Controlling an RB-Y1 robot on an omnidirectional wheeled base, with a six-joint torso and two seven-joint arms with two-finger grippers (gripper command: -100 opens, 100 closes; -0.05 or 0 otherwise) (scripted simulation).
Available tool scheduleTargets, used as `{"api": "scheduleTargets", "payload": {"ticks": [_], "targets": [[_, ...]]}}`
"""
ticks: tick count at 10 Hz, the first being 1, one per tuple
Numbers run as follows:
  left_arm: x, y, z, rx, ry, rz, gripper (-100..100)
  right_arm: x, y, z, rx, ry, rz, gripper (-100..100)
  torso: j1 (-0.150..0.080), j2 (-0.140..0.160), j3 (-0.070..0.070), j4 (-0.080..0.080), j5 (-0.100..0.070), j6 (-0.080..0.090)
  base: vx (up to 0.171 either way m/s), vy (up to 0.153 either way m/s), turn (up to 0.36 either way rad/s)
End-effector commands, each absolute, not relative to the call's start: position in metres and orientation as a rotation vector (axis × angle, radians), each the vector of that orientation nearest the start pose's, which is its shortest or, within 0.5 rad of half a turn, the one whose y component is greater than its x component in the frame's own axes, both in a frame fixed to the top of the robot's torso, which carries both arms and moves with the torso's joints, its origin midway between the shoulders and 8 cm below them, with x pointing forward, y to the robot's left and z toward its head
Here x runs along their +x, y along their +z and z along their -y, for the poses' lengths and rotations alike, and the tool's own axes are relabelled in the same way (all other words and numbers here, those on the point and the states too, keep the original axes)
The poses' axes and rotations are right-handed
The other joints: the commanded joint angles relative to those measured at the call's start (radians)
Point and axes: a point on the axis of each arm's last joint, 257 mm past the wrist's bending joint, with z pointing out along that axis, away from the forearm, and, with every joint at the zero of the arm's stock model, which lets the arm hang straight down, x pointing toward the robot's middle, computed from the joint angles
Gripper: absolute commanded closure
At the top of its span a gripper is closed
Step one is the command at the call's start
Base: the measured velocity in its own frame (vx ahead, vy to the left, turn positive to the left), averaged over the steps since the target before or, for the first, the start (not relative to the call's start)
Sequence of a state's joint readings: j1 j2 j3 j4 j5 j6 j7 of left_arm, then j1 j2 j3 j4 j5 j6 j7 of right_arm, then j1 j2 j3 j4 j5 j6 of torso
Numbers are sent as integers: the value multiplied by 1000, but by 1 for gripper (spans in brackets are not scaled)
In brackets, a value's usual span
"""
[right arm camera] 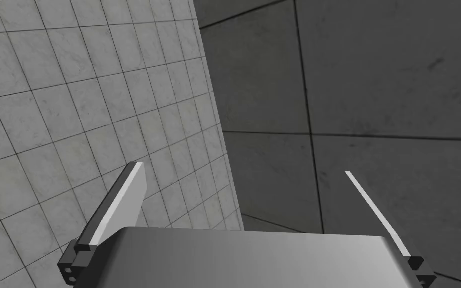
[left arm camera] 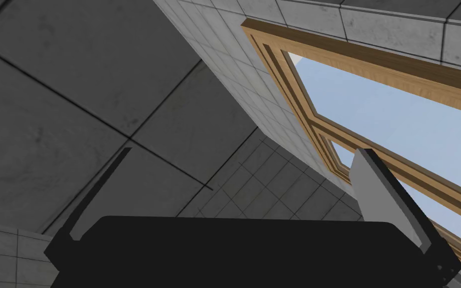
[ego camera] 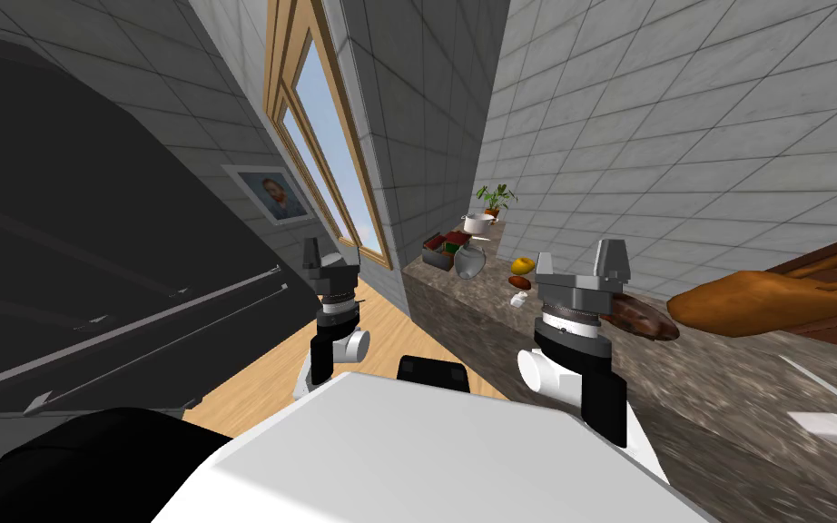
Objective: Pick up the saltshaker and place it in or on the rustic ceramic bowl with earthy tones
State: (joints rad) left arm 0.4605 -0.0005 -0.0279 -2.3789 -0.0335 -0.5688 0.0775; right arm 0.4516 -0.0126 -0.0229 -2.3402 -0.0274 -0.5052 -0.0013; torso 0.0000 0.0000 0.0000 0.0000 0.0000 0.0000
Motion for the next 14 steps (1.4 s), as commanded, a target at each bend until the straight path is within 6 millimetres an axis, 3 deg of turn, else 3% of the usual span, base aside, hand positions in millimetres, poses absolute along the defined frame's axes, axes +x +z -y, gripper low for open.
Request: {"api": "scheduleTargets", "payload": {"ticks": [1, 7, 14], "targets": [[311, 90, -255, -499, -1439, -472, 0, 336, 62, 276, 540, 1305, -581, -100, 0, 0, 0, 0, 0, 0, 5, -4, -54], [311, 90, -255, -499, -1438, -472, 0, 365, 30, 279, 429, 1092, -747, -100, 0, -1, -1, 0, 0, 0, 16, 0, -76], [311, 90, -255, -499, -1438, -472, 0, 404, -14, 300, 304, 769, -901, -100, 1, -2, -1, 0, 0, 0, 27, 24, -86]]}}
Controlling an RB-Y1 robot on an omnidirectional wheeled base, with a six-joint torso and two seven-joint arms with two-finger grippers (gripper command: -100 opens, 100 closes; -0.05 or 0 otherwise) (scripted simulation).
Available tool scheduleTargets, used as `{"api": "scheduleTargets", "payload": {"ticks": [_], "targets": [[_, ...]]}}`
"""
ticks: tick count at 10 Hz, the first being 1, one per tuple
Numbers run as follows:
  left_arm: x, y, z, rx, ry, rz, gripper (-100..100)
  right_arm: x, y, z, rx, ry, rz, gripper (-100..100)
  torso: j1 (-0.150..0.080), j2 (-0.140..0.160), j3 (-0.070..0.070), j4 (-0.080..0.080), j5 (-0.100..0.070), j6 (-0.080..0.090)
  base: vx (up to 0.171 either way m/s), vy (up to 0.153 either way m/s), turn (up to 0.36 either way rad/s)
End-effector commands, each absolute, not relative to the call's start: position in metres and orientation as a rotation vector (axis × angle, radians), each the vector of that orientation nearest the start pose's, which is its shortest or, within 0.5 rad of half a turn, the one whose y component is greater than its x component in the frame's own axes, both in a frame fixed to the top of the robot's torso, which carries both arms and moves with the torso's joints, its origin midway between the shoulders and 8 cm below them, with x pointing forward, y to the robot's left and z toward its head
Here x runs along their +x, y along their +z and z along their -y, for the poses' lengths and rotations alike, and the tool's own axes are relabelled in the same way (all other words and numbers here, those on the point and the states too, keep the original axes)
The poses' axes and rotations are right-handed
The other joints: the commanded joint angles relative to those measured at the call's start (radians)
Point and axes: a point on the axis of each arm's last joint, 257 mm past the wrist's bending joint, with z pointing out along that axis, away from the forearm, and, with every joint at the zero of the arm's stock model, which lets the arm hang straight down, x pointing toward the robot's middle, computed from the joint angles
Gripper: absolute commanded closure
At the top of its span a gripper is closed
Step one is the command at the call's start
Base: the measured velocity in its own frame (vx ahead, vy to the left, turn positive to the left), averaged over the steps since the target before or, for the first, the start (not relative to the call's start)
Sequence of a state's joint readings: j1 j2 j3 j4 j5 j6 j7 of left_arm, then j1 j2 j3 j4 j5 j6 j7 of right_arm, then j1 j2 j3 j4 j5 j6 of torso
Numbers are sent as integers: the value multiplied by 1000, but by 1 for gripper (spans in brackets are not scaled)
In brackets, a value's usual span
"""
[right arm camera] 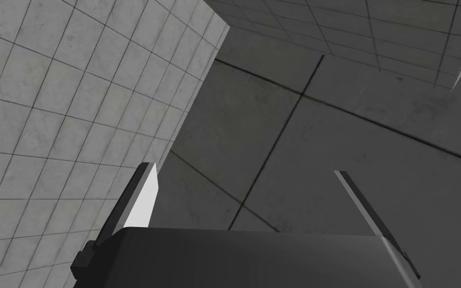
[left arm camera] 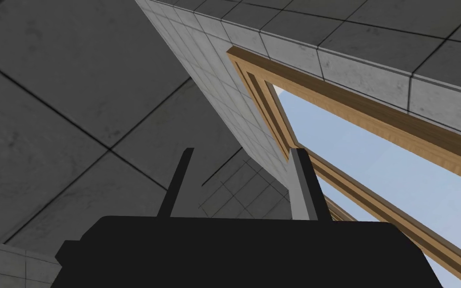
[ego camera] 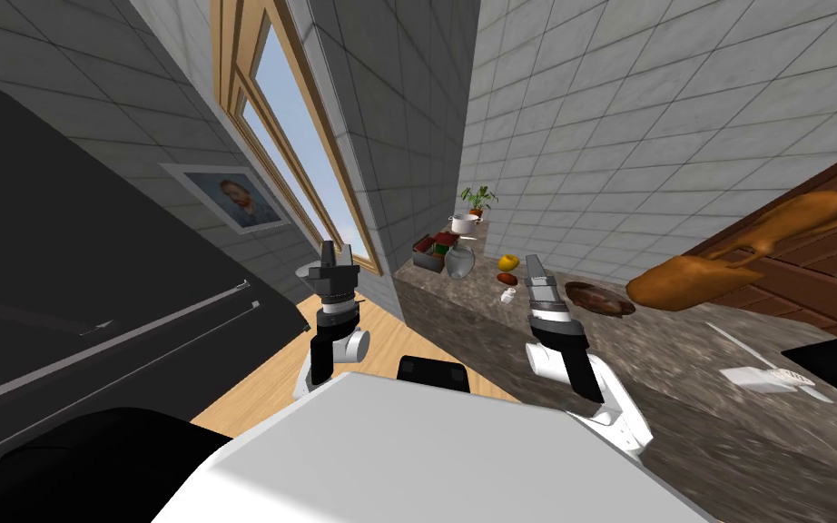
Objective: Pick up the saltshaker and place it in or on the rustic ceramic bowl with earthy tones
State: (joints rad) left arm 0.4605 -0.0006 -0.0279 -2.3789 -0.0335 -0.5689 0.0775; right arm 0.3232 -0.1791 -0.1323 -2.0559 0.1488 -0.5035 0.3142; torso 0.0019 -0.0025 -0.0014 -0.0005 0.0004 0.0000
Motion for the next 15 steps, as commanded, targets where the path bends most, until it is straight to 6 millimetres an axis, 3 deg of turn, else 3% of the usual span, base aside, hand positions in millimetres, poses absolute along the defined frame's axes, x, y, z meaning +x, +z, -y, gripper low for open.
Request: {"api": "scheduleTargets", "payload": {"ticks": [1, 15], "targets": [[311, 90, -255, -499, -1438, -472, 0, 404, -16, 300, 300, 754, -906, -100, 0, 0, 0, 0, 0, 0, 26, 26, -37], [311, 90, -255, -499, -1439, -472, 0, 467, -104, 356, 69, 170, -1137, -100, 0, 0, 0, 0, 0, 0, 30, 33, -75]]}}
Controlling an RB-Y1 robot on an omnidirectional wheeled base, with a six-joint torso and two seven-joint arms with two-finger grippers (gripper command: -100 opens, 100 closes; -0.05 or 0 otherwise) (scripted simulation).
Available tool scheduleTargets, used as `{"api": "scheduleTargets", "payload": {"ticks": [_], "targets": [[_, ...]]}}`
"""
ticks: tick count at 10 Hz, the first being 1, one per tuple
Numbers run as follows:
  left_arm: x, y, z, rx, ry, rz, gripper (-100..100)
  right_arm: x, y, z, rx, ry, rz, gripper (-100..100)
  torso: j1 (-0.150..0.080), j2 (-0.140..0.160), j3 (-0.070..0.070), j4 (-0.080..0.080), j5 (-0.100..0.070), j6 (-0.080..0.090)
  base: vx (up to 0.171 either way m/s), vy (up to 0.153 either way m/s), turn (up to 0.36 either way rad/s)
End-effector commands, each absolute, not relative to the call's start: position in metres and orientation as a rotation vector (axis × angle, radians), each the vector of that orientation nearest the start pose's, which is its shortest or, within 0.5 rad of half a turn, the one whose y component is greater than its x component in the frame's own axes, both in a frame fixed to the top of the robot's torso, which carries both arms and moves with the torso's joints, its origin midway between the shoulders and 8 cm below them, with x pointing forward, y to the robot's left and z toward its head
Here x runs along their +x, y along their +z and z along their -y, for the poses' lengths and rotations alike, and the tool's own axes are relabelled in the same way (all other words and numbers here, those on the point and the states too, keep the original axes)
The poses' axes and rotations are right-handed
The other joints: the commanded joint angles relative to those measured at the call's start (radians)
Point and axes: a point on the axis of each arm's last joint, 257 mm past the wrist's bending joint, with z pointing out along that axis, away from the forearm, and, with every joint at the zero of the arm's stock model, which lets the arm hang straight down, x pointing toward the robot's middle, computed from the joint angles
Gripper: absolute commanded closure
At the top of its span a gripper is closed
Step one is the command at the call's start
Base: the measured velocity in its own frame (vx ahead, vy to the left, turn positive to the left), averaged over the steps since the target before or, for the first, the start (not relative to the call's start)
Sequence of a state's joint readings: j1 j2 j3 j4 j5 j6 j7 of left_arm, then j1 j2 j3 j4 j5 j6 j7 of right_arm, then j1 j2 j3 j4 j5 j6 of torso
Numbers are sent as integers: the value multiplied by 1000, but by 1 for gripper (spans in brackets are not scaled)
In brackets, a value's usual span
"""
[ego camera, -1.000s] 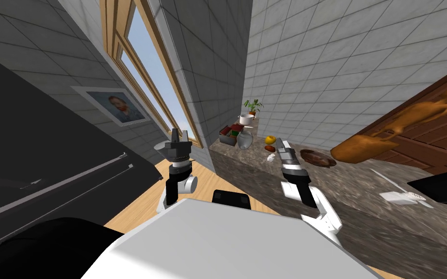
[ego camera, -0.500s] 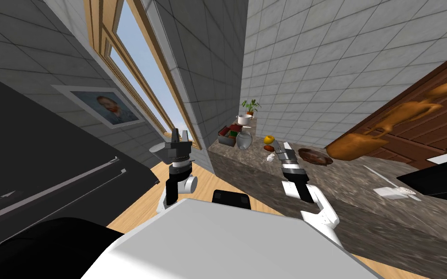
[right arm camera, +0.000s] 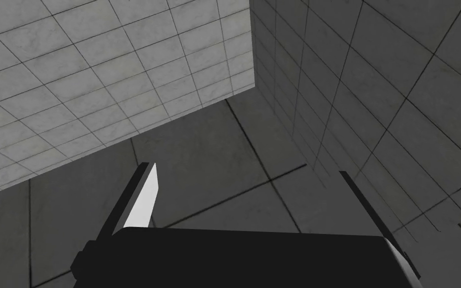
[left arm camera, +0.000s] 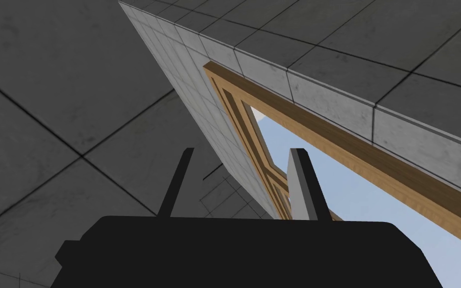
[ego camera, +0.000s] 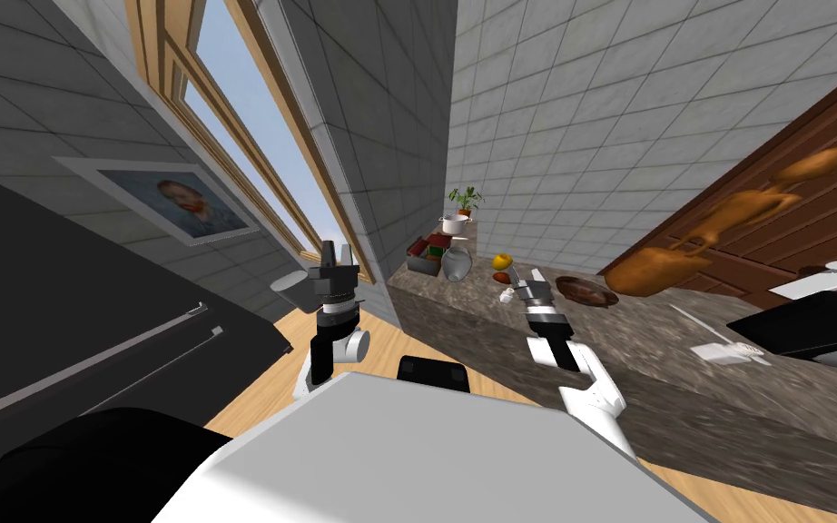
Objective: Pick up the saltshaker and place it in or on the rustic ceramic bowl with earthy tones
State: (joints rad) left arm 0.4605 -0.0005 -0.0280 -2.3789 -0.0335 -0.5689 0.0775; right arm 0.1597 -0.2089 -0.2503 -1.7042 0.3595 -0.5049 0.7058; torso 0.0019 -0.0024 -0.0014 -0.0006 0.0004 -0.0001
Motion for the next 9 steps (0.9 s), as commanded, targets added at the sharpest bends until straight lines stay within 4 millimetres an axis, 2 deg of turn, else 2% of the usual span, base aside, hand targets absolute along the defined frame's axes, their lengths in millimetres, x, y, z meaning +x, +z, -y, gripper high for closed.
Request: {"api": "scheduleTargets", "payload": {"ticks": [1, 5, 9], "targets": [[311, 90, -255, -499, -1439, -472, 0, 468, -107, 357, 66, 159, -1142, -100, 0, 0, 0, 0, 0, 0, 24, 31, -40], [311, 90, -255, -499, -1439, -472, 0, 480, -130, 370, 15, 38, -1194, -100, 0, 0, 0, 0, 0, 0, 26, 30, -59], [311, 90, -255, -499, -1439, -472, 0, 494, -163, 385, -50, -115, -1266, -100, 0, 0, 0, 0, 0, 0, 29, 35, -79]]}}
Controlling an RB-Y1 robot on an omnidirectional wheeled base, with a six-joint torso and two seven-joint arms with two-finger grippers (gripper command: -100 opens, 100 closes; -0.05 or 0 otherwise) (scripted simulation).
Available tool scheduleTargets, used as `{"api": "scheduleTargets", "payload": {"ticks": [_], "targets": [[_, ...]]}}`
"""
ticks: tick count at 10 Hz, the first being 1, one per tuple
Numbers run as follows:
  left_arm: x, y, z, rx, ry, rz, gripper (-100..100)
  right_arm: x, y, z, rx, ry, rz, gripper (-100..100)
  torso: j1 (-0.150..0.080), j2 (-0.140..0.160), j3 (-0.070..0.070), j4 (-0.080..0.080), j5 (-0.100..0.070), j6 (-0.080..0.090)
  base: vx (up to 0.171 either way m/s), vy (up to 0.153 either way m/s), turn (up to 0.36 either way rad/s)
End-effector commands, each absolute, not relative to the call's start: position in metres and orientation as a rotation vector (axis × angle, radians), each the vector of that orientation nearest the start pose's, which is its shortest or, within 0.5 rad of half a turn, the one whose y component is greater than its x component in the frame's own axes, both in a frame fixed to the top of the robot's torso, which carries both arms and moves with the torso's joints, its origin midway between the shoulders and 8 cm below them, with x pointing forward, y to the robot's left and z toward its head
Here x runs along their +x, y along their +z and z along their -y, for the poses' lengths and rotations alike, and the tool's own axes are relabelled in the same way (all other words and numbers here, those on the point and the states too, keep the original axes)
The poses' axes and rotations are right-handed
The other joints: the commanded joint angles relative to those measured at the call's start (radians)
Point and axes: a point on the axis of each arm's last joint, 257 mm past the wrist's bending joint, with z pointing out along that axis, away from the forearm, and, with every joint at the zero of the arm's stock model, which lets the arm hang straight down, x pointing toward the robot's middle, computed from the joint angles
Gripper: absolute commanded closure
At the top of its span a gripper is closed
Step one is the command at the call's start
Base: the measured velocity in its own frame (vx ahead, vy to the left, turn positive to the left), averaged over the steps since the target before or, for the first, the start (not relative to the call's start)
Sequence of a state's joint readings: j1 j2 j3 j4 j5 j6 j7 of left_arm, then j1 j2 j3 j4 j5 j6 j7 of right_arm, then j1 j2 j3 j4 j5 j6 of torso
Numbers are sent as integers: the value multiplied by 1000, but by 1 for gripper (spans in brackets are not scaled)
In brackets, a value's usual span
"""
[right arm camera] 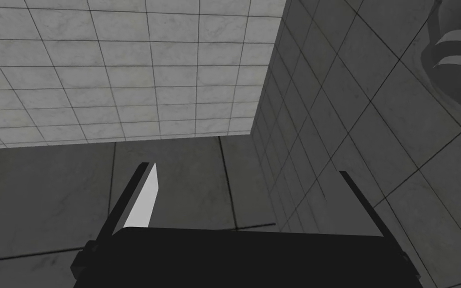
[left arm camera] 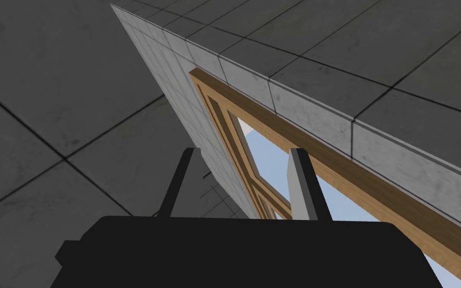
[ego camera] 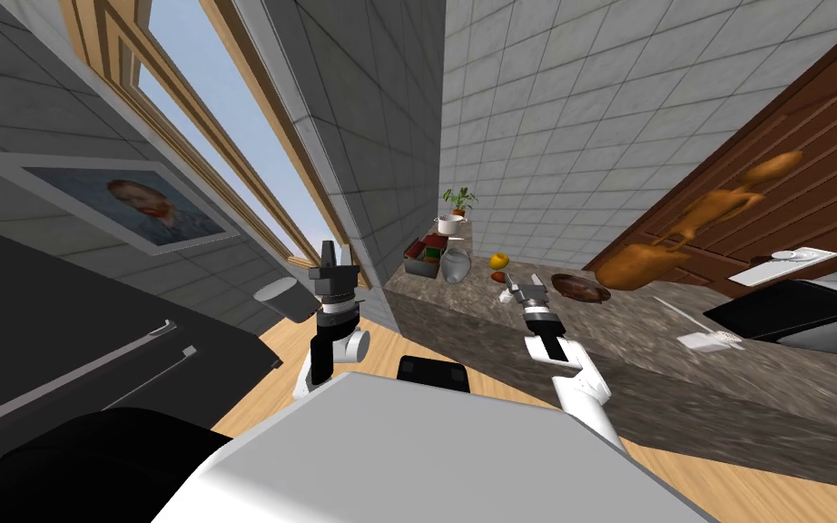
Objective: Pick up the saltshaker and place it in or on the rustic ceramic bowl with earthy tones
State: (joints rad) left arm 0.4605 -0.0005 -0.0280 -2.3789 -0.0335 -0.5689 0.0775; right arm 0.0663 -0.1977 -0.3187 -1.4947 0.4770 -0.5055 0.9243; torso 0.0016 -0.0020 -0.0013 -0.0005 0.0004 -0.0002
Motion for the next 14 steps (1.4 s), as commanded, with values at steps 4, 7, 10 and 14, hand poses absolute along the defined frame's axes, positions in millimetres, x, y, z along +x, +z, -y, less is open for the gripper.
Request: {"api": "scheduleTargets", "payload": {"ticks": [4, 7, 10, 14], "targets": [[311, 90, -255, -499, -1439, -472, 0, 502, -190, 392, -94, -210, -1321, -100, 0, 0, 0, 0, 0, 0, 25, 27, -74], [311, 90, -255, -499, -1439, -472, 0, 508, -214, 395, -130, -279, -1368, -100, 0, 0, 0, 0, 0, 0, 27, 26, -72], [311, 90, -255, -499, -1439, -472, 0, 514, -248, 390, -168, -347, -1434, -100, -1, 0, 0, 0, 0, 0, 21, 19, -85], [311, 90, -255, -499, -1439, -472, 0, 517, -290, 367, -177, -371, -1509, -100, -3, 1, 0, 0, 0, 0, 15, -7, -95]]}}
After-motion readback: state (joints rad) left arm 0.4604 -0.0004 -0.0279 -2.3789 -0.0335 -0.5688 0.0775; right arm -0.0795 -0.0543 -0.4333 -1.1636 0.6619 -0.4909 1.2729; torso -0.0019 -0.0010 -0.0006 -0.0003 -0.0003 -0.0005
